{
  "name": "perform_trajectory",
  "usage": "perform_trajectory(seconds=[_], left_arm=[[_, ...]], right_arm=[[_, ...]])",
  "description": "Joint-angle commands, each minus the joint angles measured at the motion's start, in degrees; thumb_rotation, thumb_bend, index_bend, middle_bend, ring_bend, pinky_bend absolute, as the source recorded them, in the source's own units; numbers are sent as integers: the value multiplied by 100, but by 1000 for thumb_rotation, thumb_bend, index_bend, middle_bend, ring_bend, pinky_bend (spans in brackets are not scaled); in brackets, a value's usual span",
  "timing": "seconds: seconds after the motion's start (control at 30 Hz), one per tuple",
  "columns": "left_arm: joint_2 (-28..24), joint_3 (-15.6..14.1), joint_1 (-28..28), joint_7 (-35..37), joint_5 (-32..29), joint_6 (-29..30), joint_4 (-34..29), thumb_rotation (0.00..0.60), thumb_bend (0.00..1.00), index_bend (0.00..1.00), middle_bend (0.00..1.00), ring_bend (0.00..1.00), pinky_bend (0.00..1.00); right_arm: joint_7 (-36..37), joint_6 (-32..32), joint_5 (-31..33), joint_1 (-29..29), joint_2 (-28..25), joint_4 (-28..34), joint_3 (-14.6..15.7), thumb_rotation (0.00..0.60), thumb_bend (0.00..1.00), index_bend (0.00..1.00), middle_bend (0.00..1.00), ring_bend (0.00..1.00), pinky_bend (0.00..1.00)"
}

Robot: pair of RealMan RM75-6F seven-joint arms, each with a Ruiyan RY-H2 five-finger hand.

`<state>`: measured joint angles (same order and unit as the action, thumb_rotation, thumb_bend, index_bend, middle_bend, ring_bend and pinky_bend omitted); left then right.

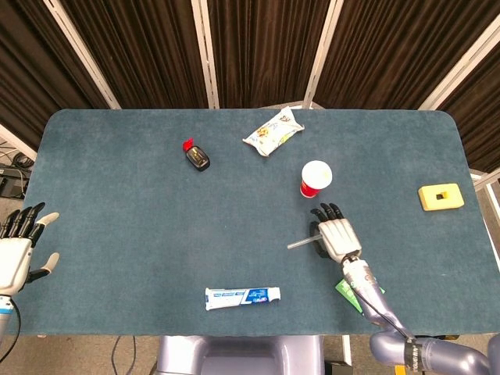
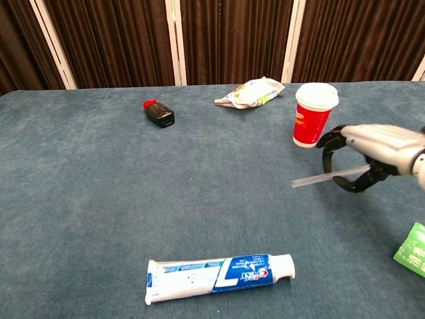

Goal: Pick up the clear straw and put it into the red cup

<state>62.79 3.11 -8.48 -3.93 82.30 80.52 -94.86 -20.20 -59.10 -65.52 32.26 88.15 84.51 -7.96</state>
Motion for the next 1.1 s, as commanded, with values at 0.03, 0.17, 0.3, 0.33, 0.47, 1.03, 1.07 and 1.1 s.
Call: perform_trajectory(seconds=[0.03,0.17,0.3,0.33,0.47,1.03,1.07,1.1], left_arm=[[1,1,-1,-5,-1,0,0,600,374,180,0,0,0],[4,0,0,-20,4,7,-1,600,375,180,0,0,0],[13,0,3,-44,6,18,-1,600,375,181,0,0,0],[15,1,3,-48,3,20,-1,600,375,181,0,0,0],[22,3,4,-62,3,26,1,600,374,180,0,0,0],[29,12,6,-15,-6,31,18,600,375,183,0,0,0],[30,12,7,-13,-9,30,17,600,376,184,0,0,0],[30,15,6,-10,-14,28,15,600,376,186,0,0,0]], right_arm=[[362,-89,124,-159,-316,327,-129,600,451,508,147,0,0],[1013,-119,518,-338,-675,778,-453,600,449,511,146,0,0],[1992,141,1326,-497,-1212,1334,-1036,600,448,515,146,0,0],[2195,250,1519,-512,-1350,1435,-1170,600,448,516,146,0,0],[3073,579,2234,-580,-1753,1707,-1751,600,448,522,146,0,0],[5257,941,4050,-256,-1997,1707,-3557,600,439,536,146,0,0],[5272,933,4086,-203,-1954,1667,-3566,600,439,536,146,0,0],[5311,929,4135,-146,-1891,1633,-3583,600,438,536,146,0,0]])
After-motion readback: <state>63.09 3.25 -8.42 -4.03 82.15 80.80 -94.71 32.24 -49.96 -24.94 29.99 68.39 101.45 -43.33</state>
